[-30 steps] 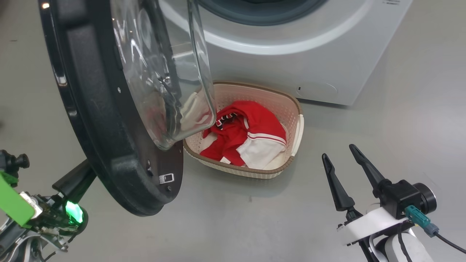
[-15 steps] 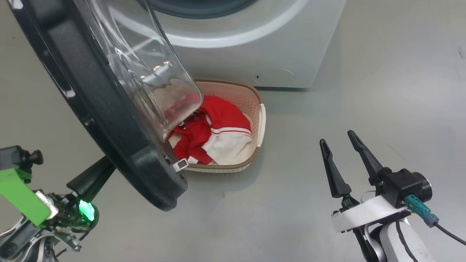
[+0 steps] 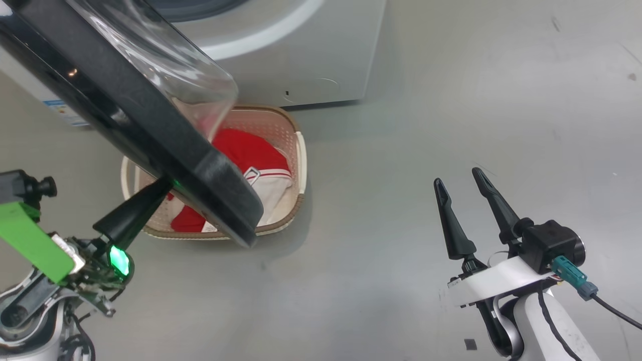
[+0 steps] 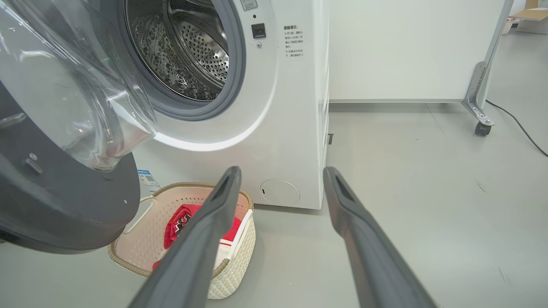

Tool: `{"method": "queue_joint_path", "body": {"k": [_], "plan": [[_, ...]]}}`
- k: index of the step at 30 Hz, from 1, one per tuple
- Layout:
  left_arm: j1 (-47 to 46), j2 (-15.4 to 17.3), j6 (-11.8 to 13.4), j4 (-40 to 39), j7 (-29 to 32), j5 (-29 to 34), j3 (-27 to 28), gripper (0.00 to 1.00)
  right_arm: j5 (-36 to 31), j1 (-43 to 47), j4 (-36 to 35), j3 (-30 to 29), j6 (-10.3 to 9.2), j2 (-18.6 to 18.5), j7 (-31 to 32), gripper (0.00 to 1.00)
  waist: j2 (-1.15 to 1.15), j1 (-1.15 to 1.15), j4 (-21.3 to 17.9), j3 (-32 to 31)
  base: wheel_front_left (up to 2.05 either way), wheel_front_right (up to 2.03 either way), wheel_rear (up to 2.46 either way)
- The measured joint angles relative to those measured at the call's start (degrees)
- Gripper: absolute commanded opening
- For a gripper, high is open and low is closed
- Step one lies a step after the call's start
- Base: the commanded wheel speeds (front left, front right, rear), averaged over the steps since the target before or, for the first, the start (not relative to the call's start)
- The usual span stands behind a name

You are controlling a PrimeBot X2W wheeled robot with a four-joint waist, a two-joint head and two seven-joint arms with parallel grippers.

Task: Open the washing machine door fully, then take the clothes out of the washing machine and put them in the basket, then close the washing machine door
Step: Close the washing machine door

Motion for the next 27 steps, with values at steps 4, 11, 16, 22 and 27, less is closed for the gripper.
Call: {"method": "queue_joint_path", "body": {"k": [4, 11, 16, 22, 27], "plan": [[-2.43, 0.0, 0.43, 0.8, -0.68, 1.7, 0.0, 0.0, 0.51, -1.12, 0.59, 0.64, 0.08, 0.27, -0.19, 1.0, 0.0, 0.0, -2.56, 0.88, 0.0, 0.0, 0.0], [-5.69, 0.03, 1.89, 3.24, -2.35, 2.55, 0.03, 0.0, 1.65, -2.37, 1.91, 1.21, 0.1, 0.46, -0.43, 1.0, 0.0, 0.0, -6.97, 2.25, 0.0, 0.0, 0.0], [-8.74, 0.04, 3.1, 4.7, -3.26, 3.13, -0.19, 0.0, 2.36, -3.1, 2.46, 1.55, 0.35, 0.62, -0.44, 1.0, 0.0, 0.0, -9.86, 3.21, 0.0, 0.0, 0.0], [-14.1, 0.01, 4.12, 6.99, -5.7, 5.37, 0.56, 0.0, 3.14, -4.47, 3.09, 1.87, 0.42, 0.78, -0.52, 1.0, 0.0, 0.0, -13.34, 4.71, 0.0, 0.0, 0.0], [-17.48, 0.01, 5.05, 8.69, -7.03, 5.75, 1.19, 0.0, 3.56, -5.26, 2.83, 1.82, 0.43, 0.93, -0.52, 1.0, 0.0, 0.0, -15.54, 5.76, 0.0, 0.0, 0.0]]}}
